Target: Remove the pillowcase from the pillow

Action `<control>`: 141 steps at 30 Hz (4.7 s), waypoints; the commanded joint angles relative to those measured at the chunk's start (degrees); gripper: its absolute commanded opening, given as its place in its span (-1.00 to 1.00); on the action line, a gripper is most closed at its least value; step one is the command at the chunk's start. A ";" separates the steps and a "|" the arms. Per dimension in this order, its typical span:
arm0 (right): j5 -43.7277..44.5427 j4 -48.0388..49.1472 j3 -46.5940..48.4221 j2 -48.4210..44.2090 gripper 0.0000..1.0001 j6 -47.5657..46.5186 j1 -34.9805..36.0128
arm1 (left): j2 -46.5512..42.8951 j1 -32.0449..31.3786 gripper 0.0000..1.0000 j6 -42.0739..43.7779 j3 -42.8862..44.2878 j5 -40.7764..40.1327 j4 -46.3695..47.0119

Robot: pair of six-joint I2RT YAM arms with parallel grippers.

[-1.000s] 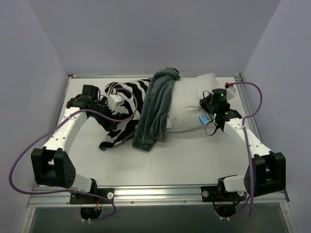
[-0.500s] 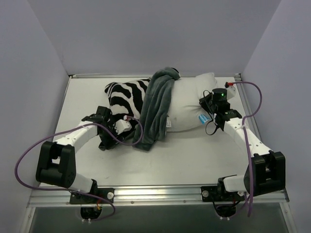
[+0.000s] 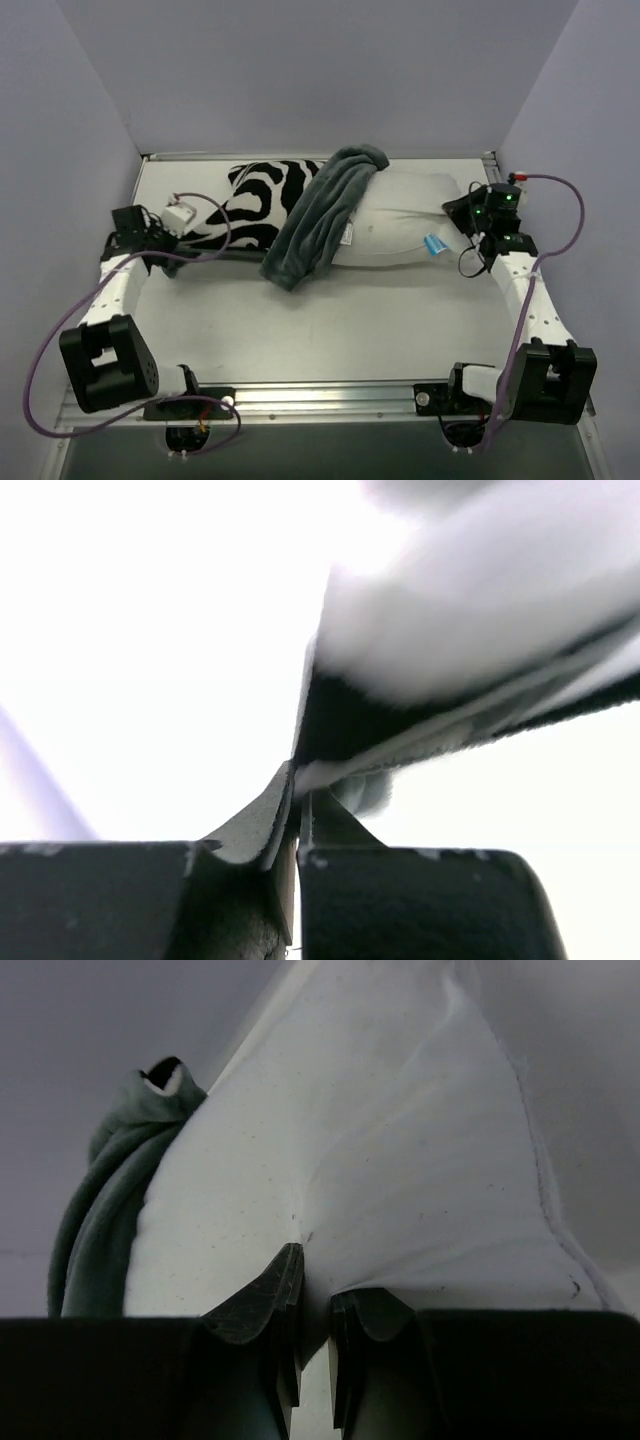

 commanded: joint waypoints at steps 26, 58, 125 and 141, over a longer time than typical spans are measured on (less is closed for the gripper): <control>1.47 -24.29 37.84 7.82 0.03 -45.23 15.33 | -15.44 20.38 -0.96 -10.26 26.18 19.88 -8.64; 32.80 3.07 8.06 3.54 1.00 -46.23 69.68 | -15.36 12.41 -0.95 -27.14 38.64 11.34 -15.66; 2.36 -8.33 14.91 -3.42 0.99 -51.87 31.83 | -11.32 43.44 -0.95 -25.54 53.06 36.66 -13.82; -14.34 11.56 17.36 31.64 0.99 -11.15 39.96 | -14.21 25.35 -0.95 -19.24 44.64 28.43 -23.66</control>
